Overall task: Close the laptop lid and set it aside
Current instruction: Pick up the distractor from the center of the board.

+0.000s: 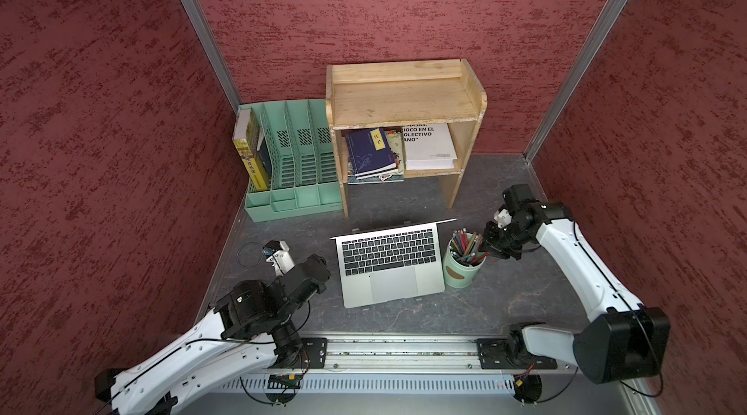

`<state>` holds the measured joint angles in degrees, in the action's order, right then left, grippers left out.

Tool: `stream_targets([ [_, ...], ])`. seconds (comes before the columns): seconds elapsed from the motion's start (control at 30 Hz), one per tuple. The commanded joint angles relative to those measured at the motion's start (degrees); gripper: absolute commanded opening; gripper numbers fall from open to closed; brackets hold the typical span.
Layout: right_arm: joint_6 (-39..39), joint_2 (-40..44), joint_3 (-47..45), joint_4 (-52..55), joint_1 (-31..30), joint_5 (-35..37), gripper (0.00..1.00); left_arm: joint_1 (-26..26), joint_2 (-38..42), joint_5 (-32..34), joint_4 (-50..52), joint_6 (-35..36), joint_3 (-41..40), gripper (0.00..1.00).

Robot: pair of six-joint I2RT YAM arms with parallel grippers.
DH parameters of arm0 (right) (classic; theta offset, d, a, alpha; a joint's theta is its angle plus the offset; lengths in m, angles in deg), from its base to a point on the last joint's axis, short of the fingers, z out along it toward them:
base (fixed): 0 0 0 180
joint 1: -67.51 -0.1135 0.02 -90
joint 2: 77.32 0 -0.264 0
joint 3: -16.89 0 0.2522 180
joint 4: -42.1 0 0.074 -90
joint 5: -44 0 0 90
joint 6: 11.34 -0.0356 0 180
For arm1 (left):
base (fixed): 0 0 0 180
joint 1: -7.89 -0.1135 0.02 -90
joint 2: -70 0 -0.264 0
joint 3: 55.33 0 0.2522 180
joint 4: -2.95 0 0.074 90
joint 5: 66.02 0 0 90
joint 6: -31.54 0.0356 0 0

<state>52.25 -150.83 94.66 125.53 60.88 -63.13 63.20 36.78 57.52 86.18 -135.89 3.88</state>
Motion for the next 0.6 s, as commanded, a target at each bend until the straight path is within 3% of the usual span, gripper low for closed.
stream_targets([
  [0.0, 0.3, -1.2, 0.6, -1.3, -1.8, 3.7, 0.19, 0.1, 1.5, 2.3, 1.8, -1.9, 0.1, 0.86],
  [0.13, 0.2, -2.7, 0.6, -1.4, -2.6, 5.7, 0.09, 0.0, 2.3, 3.5, 2.3, -2.4, 0.4, 0.87],
  [0.4, 0.5, -4.7, 4.4, 0.5, -2.6, 8.8, 0.0, -0.2, 2.7, 5.2, 2.5, -2.0, 0.8, 0.89],
  [0.57, 4.1, -8.0, 12.2, 8.1, -2.5, 13.8, 0.0, -0.4, 3.5, 6.3, 2.8, -2.0, 0.7, 0.9],
])
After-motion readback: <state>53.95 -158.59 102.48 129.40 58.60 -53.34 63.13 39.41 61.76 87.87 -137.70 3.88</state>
